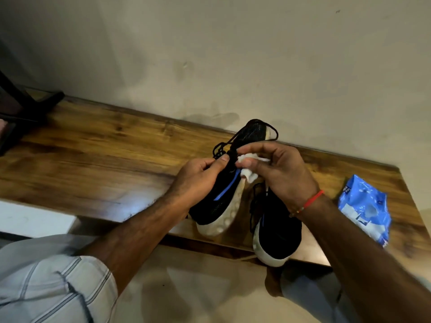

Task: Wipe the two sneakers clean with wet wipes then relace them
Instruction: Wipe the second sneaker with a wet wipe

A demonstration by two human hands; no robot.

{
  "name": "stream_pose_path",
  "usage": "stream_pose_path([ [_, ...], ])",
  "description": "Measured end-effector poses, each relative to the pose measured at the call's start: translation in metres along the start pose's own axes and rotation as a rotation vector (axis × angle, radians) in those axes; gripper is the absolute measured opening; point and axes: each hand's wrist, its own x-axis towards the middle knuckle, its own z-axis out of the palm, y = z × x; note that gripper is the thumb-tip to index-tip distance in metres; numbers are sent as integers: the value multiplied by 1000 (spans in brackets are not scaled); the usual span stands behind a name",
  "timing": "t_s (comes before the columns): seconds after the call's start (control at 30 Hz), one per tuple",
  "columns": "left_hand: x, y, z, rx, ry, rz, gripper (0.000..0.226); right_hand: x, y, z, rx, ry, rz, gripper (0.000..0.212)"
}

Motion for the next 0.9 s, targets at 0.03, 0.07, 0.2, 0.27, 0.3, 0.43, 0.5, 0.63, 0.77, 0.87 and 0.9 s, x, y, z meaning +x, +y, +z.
stream_pose_path([
  [0.03, 1, 1, 1, -8, -6, -8, 39, -2, 0, 3, -23, 16, -6, 15],
  [0.07, 1, 2, 1, -21, -8, -19, 39, -4, 1, 7, -79, 25, -18, 13],
  [0.2, -1, 2, 4, -46, -10, -59, 39, -10, 5, 13, -429, 101, -230, 10],
  [0.27, -1, 0, 5, -79, -26, -84, 40, -8, 4, 2, -522, 134, -243, 14],
  [0.3, -2, -1, 5, -94, -34, -94, 40, -7, 3, -4, -530, 135, -187, 18],
  [0.43, -1, -2, 7, -145, -42, -134, 38, -14, 1, -10, -494, -41, -46, 33],
  [0.5, -1, -3, 8, -179, -41, -152, 36, -22, 3, 0, -643, -85, -191, 39],
  [0.63, -1, -1, 9, -218, -28, -175, 34, -32, -1, 11, -751, -164, -333, 48],
  [0.77, -1, 0, 5, -328, -70, -229, 33, -41, -6, 14, -588, -375, -253, 53],
  [0.87, 0, -1, 4, -383, -99, -277, 33, -43, 0, 19, -649, -261, -353, 44],
  [0.9, 1, -1, 4, -386, -104, -289, 34, -42, 3, 22, -677, -188, -401, 38],
])
